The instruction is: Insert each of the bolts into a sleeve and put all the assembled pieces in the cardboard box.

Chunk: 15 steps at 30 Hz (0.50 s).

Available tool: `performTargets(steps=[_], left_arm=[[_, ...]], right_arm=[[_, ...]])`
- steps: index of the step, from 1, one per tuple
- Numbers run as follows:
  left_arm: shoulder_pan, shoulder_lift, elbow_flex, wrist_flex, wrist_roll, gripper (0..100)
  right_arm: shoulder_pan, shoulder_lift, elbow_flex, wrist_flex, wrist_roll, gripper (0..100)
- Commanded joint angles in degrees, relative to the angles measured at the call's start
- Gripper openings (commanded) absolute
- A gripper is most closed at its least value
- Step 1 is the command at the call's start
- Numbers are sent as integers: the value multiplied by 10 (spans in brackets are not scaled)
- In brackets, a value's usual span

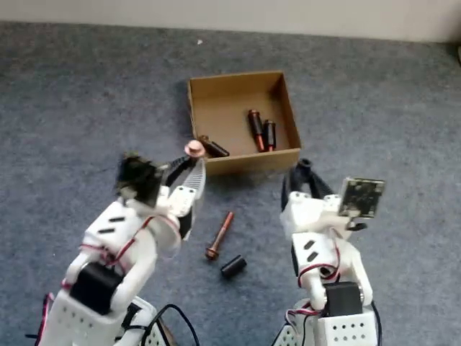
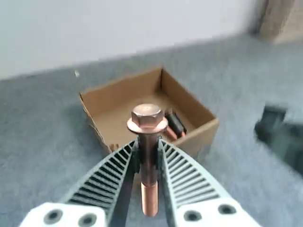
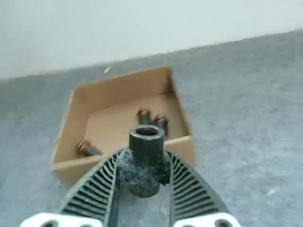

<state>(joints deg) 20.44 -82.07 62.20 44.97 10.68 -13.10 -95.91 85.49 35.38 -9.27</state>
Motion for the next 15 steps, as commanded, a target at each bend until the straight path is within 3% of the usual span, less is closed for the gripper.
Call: performTargets(steps=[1,10,15], left_arm=[[-18,-58,-5,-25,15,5],[-15,-93,-4,-71,18,5],[2,-90,-5,-93,58,5]], right_arm=[[-47,-37,5,-3,34,5],[-153,-91,44,-4,41,5],[-197,-91,49,-36,61,5]])
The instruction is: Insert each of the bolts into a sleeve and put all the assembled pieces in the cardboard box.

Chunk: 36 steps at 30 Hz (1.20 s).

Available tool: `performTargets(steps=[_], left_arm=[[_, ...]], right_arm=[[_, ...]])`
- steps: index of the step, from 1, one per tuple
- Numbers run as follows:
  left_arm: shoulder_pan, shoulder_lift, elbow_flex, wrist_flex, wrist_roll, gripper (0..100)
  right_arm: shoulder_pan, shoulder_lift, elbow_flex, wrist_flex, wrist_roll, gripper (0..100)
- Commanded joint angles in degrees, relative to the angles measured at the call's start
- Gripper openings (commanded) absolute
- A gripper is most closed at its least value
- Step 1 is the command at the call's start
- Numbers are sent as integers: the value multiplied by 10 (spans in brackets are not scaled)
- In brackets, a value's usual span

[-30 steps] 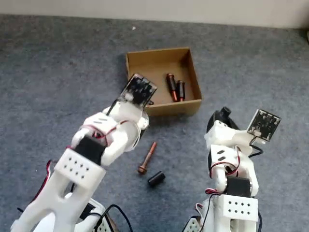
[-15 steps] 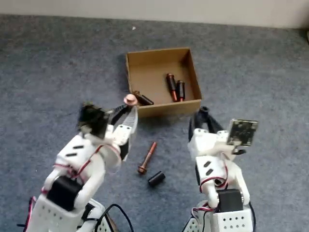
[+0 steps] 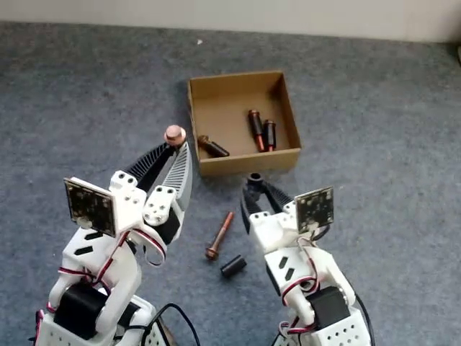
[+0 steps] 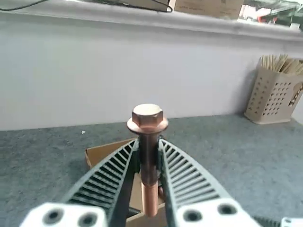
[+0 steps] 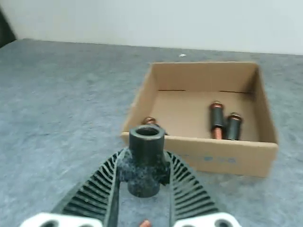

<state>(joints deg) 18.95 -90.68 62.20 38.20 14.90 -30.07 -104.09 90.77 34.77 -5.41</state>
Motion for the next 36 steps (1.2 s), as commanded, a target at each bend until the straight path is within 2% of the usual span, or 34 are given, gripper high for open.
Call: performTargets(steps=[1,7,13,23,29,36], left_arm=[[29,-4,-4,-25,16,5],[95,-4,18,-32,11,6],[146,-4,77,-84,-46,6],[145,-4,77,-98,-47,6],[106,-3,95,-139,-47,6],[103,-3,104,-145,-47,6]], right_arm=[[-35,-9,4,-32,36,5],[-58,-9,62,-112,91,5],[-69,-9,75,-137,118,5],[-70,-9,77,-137,120,5],[-70,-9,77,-137,120,5],[-96,-9,75,-135,132,5]])
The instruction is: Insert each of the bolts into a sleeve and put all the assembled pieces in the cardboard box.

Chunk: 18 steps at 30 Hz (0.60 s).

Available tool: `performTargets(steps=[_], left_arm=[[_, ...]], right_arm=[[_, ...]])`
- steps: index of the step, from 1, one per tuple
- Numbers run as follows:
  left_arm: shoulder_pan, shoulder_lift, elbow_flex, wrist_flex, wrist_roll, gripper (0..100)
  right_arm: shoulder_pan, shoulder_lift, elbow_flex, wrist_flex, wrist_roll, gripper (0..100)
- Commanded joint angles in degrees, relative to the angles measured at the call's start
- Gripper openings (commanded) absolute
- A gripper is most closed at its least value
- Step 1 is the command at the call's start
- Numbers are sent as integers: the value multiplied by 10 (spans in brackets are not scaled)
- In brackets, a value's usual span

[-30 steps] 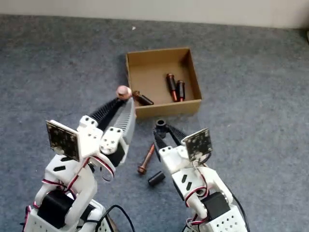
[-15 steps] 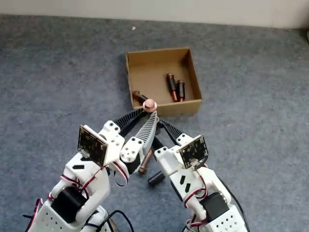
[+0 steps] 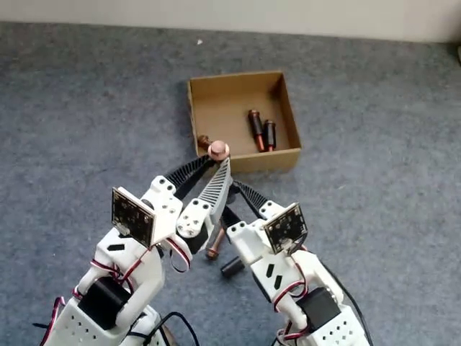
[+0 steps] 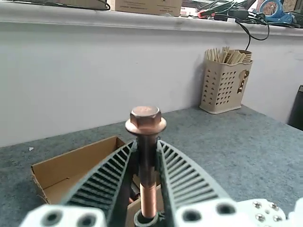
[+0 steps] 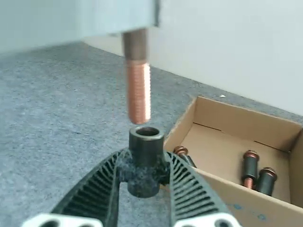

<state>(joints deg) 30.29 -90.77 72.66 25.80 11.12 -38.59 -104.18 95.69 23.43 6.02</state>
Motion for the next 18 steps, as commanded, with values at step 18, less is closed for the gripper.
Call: performTargets(steps=[18], left_arm=[[-7,-7,44,-4,-9,6]], right_arm=[[-7,-9,26,-22,25,5]])
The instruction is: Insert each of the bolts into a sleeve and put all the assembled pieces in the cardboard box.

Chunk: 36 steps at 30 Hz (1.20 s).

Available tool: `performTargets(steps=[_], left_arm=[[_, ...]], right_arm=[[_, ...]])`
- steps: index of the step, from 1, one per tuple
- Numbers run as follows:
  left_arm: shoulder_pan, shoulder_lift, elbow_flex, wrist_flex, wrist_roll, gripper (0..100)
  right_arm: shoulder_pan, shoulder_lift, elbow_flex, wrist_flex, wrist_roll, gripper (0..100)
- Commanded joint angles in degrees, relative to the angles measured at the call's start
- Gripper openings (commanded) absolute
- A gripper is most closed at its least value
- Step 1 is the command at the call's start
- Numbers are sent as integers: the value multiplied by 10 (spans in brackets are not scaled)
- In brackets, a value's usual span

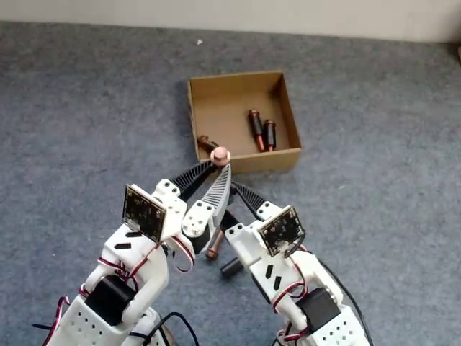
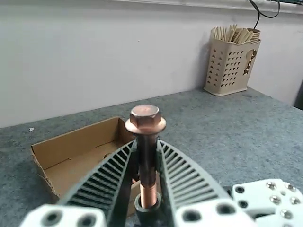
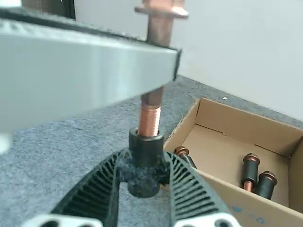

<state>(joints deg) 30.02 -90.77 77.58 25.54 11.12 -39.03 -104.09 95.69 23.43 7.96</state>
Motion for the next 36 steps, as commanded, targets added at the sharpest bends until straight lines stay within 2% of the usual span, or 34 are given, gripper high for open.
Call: performTargets(steps=[1,4,11,16,23,29,33,36], left_arm=[[-5,-7,-7,9,-9,7],[-8,-8,-8,35,-10,9],[-6,-7,-26,141,-63,121],[-8,-7,-57,206,-65,159],[-9,-8,-102,270,-67,180],[-10,-8,-139,328,-148,160],[-10,-8,-130,360,-207,72],[-37,-8,-108,365,-241,2]], right_arm=[[-3,-10,27,-22,6,5],[2,-10,28,-22,6,5],[34,-10,23,-22,5,5],[34,-10,24,-22,5,5],[71,-10,27,-22,5,5],[109,-10,29,-21,5,5],[137,-9,40,-20,4,5],[141,-5,39,1,-12,5]])
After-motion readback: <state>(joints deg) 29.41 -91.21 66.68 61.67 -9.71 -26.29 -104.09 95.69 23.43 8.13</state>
